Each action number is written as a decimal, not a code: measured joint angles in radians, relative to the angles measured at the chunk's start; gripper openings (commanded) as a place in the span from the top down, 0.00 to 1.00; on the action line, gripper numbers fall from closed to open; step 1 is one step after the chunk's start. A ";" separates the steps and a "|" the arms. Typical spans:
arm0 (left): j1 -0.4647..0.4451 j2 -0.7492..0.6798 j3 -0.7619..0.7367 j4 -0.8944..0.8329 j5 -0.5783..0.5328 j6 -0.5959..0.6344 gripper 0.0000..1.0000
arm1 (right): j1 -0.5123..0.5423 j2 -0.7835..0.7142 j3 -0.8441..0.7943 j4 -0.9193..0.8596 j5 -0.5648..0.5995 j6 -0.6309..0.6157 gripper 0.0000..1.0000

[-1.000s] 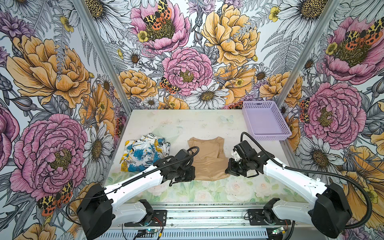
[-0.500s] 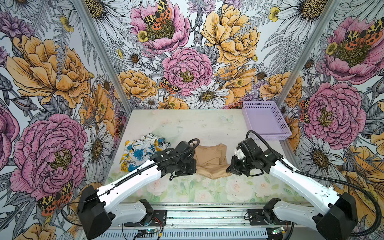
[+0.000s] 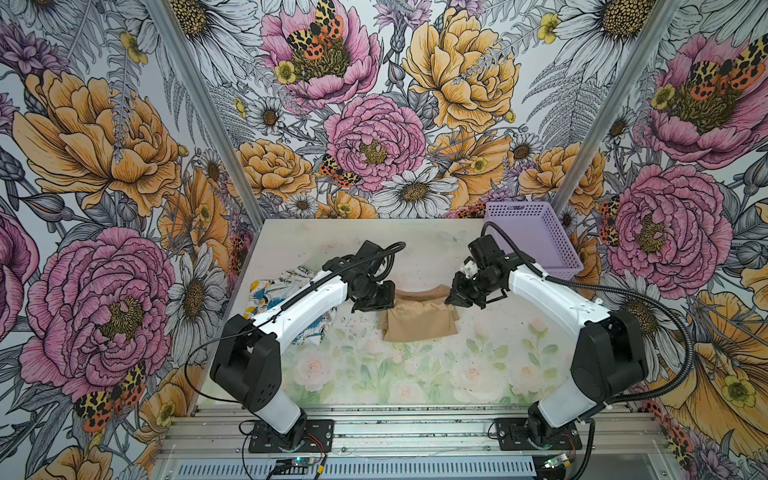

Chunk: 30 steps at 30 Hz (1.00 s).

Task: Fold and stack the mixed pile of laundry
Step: 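Lay the folded edge down and open both grippers over the shirt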

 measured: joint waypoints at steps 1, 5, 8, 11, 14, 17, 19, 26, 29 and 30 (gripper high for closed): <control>0.013 0.027 0.017 -0.001 0.006 0.009 1.00 | -0.009 0.031 0.018 0.002 -0.006 -0.008 1.00; 0.053 0.137 0.093 -0.005 0.030 0.040 1.00 | -0.044 0.140 0.087 0.009 -0.023 -0.031 1.00; 0.078 0.224 0.150 -0.003 0.041 0.059 1.00 | -0.066 0.217 0.137 0.014 -0.032 -0.048 1.00; 0.100 0.291 0.184 -0.004 0.042 0.073 0.63 | -0.083 0.285 0.178 0.021 -0.041 -0.066 0.83; 0.119 0.322 0.199 -0.006 0.027 0.077 0.40 | -0.098 0.340 0.223 0.028 -0.040 -0.088 0.68; 0.133 0.319 0.214 -0.009 -0.013 0.070 0.31 | -0.110 0.346 0.248 0.035 -0.026 -0.099 0.61; 0.138 0.304 0.228 -0.008 -0.043 0.062 0.28 | -0.111 0.333 0.258 0.043 -0.010 -0.100 0.59; 0.124 0.208 0.232 -0.003 -0.095 0.045 0.27 | -0.092 0.214 0.219 0.055 0.029 -0.089 0.56; 0.095 0.173 0.191 0.027 -0.096 0.027 0.27 | -0.047 0.173 0.188 0.059 0.029 -0.081 0.56; 0.083 0.171 0.179 0.035 -0.093 0.019 0.28 | -0.027 0.171 0.183 0.066 0.028 -0.077 0.56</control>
